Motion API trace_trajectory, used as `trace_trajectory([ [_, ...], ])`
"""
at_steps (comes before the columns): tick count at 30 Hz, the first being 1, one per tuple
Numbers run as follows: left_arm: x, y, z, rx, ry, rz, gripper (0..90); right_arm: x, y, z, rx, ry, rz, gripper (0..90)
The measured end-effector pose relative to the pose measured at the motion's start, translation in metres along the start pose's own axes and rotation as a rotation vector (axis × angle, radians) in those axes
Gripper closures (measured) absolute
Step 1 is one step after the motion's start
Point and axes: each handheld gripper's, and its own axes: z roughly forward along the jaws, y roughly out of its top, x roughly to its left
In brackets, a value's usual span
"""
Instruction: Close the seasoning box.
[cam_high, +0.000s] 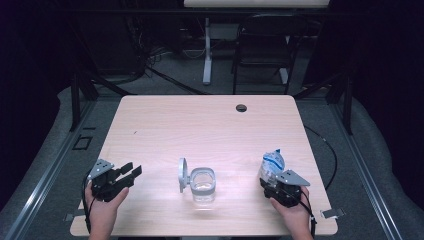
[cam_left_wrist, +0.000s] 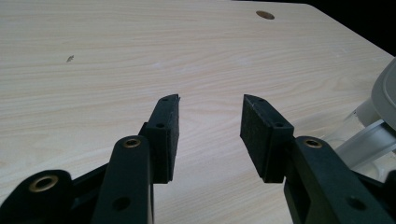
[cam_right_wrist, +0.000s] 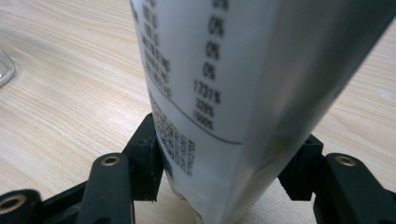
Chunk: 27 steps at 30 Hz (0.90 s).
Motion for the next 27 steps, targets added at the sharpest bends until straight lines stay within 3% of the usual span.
trace_trajectory([
  [11, 0.000, -0.002, 0.002, 0.008, 0.000, 0.002, 57.4, 0.001, 0.002, 0.000, -0.001, 0.026, 0.033, 42.8],
  [17, 0.001, -0.002, 0.002, 0.009, 0.001, 0.002, 57.5, 0.006, 0.004, 0.001, 0.003, 0.022, 0.007, 43.0],
  [27, 0.001, -0.001, 0.001, 0.006, 0.004, 0.000, 57.1, 0.016, 0.021, -0.013, -0.047, 0.009, -0.055, 43.0],
])
